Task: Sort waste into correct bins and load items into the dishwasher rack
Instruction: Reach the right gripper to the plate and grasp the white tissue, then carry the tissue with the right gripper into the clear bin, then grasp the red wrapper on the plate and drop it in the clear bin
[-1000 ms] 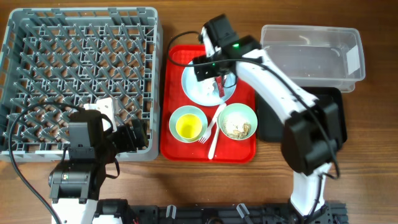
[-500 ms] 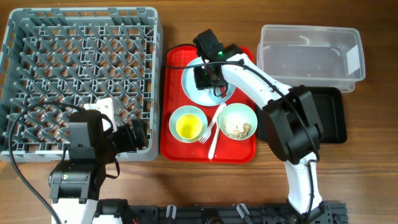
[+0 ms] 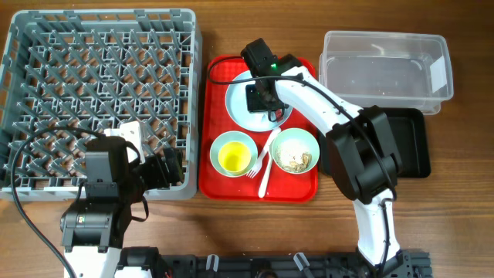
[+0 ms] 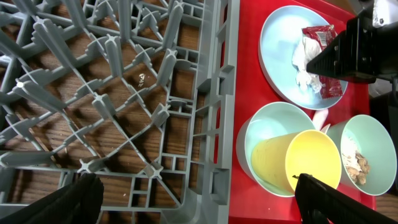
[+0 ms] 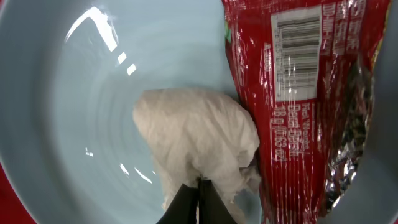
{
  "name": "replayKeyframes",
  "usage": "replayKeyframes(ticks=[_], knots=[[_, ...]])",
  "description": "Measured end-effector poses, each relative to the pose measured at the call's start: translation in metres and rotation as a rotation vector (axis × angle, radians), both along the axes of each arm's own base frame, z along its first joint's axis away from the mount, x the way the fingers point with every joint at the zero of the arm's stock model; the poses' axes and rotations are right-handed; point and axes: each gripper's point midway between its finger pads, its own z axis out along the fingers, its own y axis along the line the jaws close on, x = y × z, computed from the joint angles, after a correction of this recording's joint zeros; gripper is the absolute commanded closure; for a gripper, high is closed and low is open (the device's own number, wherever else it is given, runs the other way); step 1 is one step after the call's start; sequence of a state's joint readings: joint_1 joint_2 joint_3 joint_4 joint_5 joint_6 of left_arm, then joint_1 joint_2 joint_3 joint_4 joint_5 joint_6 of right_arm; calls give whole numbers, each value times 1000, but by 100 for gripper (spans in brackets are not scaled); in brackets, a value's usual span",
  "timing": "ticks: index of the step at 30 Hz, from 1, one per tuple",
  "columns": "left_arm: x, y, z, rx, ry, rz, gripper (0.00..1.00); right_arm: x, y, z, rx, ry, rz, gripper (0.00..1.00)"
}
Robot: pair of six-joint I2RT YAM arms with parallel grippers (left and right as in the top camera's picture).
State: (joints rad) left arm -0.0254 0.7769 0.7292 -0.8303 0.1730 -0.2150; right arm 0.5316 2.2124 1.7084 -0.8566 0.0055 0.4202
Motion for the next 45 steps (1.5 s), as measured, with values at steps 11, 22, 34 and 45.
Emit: replayKeyframes(ticks=[11, 22, 34, 45], knots=[[0, 0, 0, 0, 0, 0, 0, 21, -69, 204, 85, -425, -158, 96], [0, 0, 0, 0, 0, 0, 0, 47, -223, 187, -26, -378, -491, 25], [0, 0, 0, 0, 0, 0, 0, 26, -66, 190, 229, -337, 12, 24], [0, 0, 0, 0, 0, 0, 0, -5, -14, 39, 72, 12, -15, 46]])
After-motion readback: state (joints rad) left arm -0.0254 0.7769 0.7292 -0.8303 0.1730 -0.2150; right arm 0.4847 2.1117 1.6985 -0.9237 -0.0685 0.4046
